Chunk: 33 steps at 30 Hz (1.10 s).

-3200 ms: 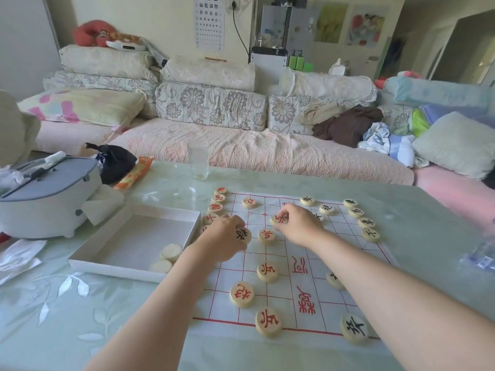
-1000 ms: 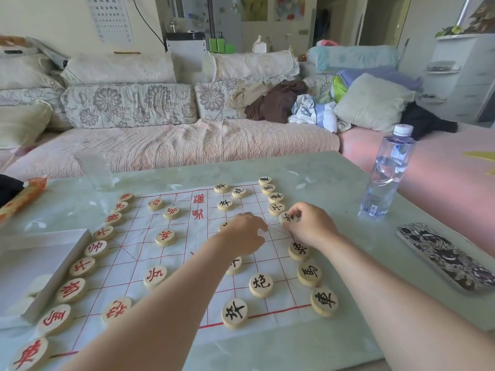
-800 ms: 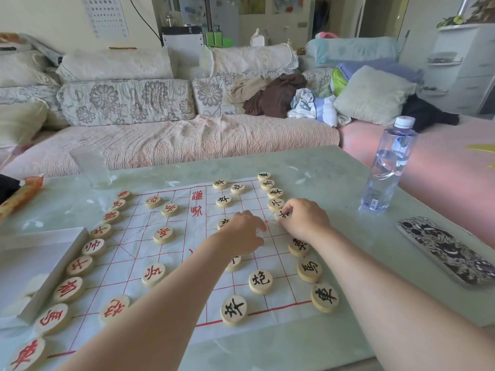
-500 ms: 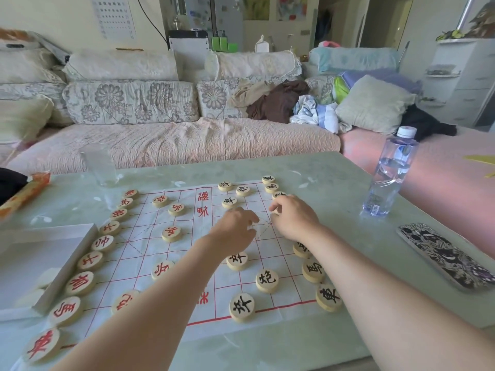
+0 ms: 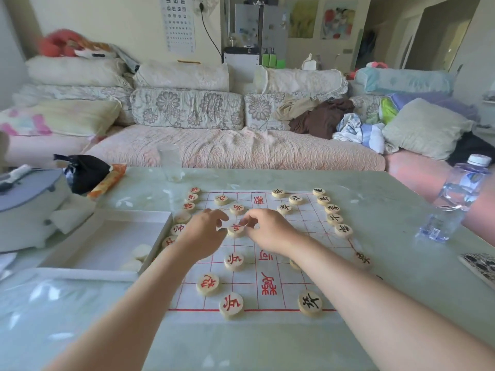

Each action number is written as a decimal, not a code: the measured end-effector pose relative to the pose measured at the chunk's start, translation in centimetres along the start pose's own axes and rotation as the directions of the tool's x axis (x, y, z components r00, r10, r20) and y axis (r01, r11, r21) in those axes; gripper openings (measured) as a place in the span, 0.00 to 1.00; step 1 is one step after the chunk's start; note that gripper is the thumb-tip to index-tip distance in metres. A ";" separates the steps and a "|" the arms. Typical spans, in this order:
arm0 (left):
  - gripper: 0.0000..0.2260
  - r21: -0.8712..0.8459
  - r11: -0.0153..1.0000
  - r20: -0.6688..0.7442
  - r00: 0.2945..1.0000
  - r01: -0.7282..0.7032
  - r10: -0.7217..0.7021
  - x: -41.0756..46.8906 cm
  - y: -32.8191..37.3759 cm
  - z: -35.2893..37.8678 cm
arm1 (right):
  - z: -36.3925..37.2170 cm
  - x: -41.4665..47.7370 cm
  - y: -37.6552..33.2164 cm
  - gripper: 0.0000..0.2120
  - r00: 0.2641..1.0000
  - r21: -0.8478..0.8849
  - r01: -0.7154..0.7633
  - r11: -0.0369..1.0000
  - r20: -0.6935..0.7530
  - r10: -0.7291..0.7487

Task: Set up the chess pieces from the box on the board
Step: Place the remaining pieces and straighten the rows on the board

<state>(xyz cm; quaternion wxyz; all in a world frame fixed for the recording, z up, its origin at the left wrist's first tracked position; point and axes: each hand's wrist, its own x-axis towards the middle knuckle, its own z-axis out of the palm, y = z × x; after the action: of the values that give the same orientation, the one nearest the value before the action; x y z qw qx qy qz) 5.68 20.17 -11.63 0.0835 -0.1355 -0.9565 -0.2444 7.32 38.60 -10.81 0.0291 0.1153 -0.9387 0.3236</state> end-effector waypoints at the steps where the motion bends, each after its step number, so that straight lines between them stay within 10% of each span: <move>1: 0.12 0.015 1.000 -0.009 1.000 0.013 -0.013 -0.5 -1.2 -0.8 | 0.8 0.3 -0.8 0.08 1.000 -0.015 0.022 1.000 0.020 -0.022; 25: 0.16 0.170 0.915 0.202 0.896 0.366 -0.396 -6.4 -16.1 -8.5 | 15.3 8.9 -16.6 0.21 0.870 -0.441 0.387 0.809 0.465 -0.163; 33: 0.05 0.042 0.949 0.030 0.949 0.312 -0.314 -5.8 -16.6 -9.0 | 15.5 9.7 -16.8 0.10 0.936 -0.410 0.334 0.849 0.250 -0.247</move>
<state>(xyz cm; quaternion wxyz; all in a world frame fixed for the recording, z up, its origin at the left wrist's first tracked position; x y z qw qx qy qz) 7.06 0.54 -12.55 0.0288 0.0149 -0.9716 -0.2346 2.14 14.36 -11.72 0.0148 0.2767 -0.9575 0.0794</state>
